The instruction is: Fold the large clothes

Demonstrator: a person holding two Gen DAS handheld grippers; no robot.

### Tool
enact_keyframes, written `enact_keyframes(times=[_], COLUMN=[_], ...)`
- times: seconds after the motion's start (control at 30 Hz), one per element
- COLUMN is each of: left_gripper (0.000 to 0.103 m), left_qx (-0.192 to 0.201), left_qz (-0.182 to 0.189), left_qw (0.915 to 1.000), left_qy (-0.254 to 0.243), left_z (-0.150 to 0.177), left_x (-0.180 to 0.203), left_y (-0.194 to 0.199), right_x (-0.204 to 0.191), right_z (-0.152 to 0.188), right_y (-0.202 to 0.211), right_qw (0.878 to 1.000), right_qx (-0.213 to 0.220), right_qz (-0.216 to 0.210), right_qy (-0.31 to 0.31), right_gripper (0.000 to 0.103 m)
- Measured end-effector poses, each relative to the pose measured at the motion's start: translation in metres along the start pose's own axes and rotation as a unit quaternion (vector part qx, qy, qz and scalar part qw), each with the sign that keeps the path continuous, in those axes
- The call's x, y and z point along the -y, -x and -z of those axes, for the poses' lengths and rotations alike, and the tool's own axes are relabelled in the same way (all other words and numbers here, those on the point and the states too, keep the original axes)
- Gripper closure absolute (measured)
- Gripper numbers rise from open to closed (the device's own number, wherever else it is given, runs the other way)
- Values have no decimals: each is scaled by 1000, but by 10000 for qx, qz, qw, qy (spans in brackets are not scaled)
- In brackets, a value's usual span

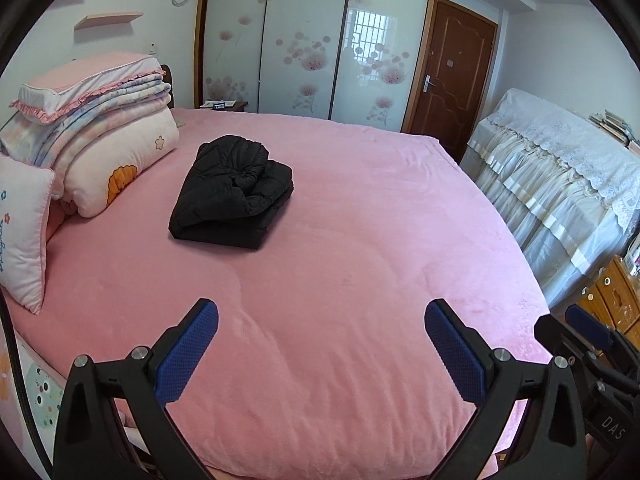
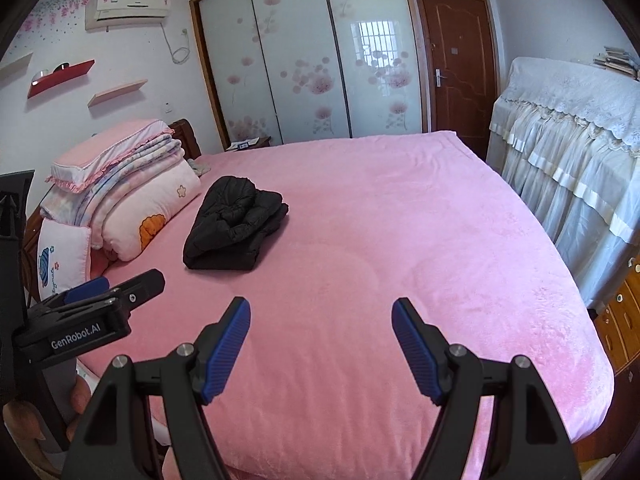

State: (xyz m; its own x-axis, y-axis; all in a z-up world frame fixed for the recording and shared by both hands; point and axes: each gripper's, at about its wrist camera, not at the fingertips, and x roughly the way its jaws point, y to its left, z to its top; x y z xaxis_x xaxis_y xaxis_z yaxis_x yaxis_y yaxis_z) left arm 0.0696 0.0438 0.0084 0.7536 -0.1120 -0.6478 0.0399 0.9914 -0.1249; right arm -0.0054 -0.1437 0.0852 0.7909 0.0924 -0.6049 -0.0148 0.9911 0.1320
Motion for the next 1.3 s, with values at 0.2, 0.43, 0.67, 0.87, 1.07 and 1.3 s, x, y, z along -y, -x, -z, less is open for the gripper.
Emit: enact_keyframes(times=[0.2, 0.43, 0.67, 0.87, 1.07, 1.3], left_gripper=[1, 1, 1, 1, 1, 1], left_qx=[51, 55, -152, -181, -182, -210], left_qz=[-231, -297, -169, -144, -166, -192], left_qw=[9991, 9982, 9987, 9987, 9986, 9988], left_qy=[-365, -512, -452, -461, -461, -405], left_z=[5, 9, 13, 15, 18, 22], left_x=[13, 20, 18, 19, 19, 14], left_y=[2, -3, -15, -16, -17, -15], right_x=[-4, -1, -2, -6, -10, -11], right_z=[2, 9, 13, 17, 19, 20], right_y=[2, -6, -12, -14, -15, -14], right_qw=[9999, 9996, 9991, 9989, 9988, 9988], right_qx=[48, -52, -149, -150, -175, -161], right_qz=[119, 270, 383, 448, 451, 457], right_qy=[40, -79, -64, 11, 63, 96], right_gripper=[29, 28, 28, 28, 28, 28])
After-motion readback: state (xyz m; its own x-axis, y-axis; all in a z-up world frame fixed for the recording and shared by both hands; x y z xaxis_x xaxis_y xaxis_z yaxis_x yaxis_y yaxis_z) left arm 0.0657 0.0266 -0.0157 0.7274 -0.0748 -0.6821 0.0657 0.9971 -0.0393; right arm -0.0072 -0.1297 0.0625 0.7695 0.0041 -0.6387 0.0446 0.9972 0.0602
